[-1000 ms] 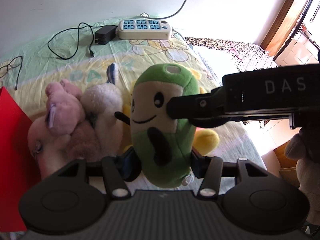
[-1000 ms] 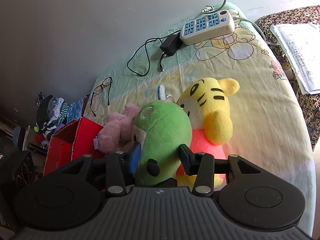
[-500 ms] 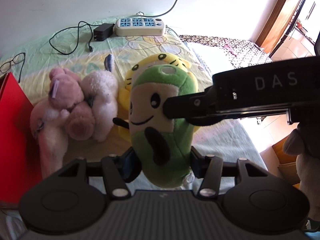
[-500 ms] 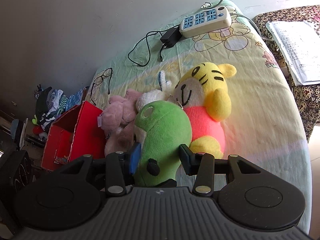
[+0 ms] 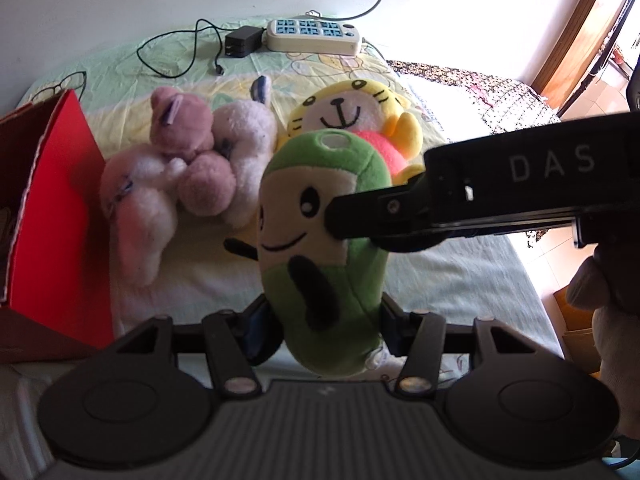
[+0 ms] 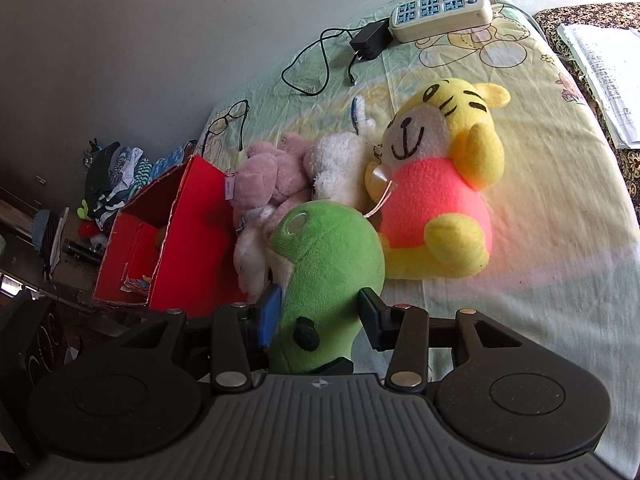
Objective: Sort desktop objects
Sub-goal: 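Lift the green plush with both grippers and carry it toward the red box, then lower the green plush into the red box with both grippers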
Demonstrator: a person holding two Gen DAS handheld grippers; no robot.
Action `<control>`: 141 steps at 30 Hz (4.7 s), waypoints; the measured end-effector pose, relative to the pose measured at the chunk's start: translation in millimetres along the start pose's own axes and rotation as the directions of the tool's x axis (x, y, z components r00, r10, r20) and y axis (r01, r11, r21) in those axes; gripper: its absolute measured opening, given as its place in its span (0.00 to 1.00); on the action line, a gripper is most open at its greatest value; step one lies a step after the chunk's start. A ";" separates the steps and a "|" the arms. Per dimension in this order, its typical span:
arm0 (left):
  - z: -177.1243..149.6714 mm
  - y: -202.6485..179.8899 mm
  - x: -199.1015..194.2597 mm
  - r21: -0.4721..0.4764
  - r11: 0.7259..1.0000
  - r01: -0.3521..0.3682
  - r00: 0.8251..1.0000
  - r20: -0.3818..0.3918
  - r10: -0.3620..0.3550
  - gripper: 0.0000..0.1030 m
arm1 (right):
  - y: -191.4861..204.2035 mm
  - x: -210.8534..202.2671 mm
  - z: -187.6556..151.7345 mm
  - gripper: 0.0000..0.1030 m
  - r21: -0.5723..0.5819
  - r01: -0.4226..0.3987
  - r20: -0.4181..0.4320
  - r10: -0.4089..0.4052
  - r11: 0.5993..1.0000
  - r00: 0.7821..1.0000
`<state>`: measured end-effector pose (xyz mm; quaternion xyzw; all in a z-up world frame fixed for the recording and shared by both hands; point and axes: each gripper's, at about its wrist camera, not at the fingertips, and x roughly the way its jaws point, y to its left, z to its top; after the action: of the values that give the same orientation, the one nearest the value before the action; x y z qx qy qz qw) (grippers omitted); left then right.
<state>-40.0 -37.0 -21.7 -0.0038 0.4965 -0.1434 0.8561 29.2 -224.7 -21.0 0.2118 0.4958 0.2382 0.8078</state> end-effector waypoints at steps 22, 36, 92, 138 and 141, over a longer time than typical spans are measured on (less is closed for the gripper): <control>28.2 94.6 -84.1 0.148 0.983 0.110 0.976 0.170 -0.135 0.53 | 114.0 -3.2 -0.5 0.45 -0.002 0.042 0.283 -0.040 0.999 0.958; 21.9 193.3 -123.3 0.072 0.997 0.029 0.963 0.266 -0.047 0.53 | 196.6 57.7 4.3 0.45 -0.113 -0.042 0.337 0.078 0.993 0.938; -21.5 354.1 -121.3 -0.221 0.935 -0.279 0.937 0.148 0.315 0.68 | 261.8 228.8 19.8 0.68 -0.127 -0.335 0.046 0.343 0.934 0.938; -8.3 336.6 -71.7 -0.160 0.959 -0.236 0.964 0.084 0.251 0.60 | 238.0 253.2 14.7 0.64 -0.026 -0.235 -0.103 0.231 0.972 0.967; -8.3 338.4 -72.0 -0.168 0.959 -0.227 0.966 0.089 0.244 0.61 | 234.5 250.9 14.2 0.64 -0.020 -0.249 -0.092 0.246 0.968 0.965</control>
<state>1.2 306.6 -15.2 -0.0194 0.4556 -0.0004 0.8900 100.1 109.9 -55.0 0.2485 0.4971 0.3543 0.7520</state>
